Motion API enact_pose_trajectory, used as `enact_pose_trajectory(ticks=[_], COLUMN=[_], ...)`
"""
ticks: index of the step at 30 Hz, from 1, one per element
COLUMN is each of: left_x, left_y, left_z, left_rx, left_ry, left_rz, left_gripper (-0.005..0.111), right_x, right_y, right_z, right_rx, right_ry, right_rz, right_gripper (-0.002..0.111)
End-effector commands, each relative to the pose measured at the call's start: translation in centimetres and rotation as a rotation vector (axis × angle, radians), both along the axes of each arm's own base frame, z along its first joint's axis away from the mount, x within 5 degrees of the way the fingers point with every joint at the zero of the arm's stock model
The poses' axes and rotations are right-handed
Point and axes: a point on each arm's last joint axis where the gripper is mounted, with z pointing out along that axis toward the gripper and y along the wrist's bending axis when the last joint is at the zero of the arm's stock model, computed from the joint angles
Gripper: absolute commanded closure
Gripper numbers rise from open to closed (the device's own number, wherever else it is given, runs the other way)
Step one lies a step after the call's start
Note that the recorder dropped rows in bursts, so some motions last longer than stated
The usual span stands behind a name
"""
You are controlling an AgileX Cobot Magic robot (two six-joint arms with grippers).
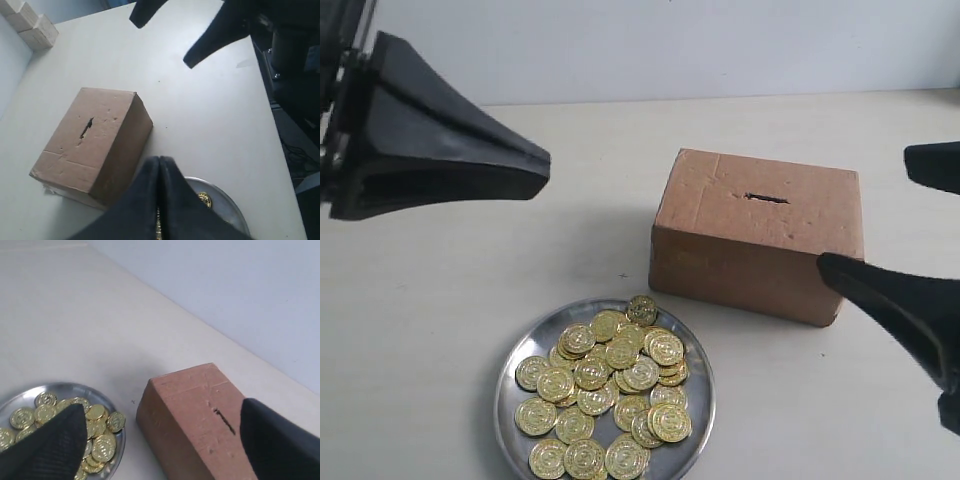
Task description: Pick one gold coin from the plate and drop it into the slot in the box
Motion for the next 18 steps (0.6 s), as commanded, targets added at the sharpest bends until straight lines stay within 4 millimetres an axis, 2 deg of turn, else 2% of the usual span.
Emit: enact_pose_trajectory(ticks=[1, 9, 13, 18], left_x=[-1.2, -1.7, -2.3, -3.2], left_y=[0.9, 3.7, 4.9, 5.6], left_z=[-0.7, -1.0, -1.6, -2.9], left_rx=[-0.066, -0.270, -0.300, -0.298], left_ry=[-0.001, -0.123, -0.167, -0.164], left_rz=[0.062, 0.360, 0.420, 0.428], left_gripper=[0.107, 0.107, 0.107, 0.107], right_x=[-0.3, -2.1, -3.8, -5.5], right_y=[-1.9, -6.3, -7.8, -8.5], right_z=[0.7, 2.3, 2.9, 3.3], right_rx=[0.069, 0.155, 0.185, 0.213], right_ry=[-0.054, -0.212, -0.310, -0.391], right_rz=[-0.106, -0.442, -0.592, -0.657], right_gripper=[0.029, 0.030, 0.030, 0.030])
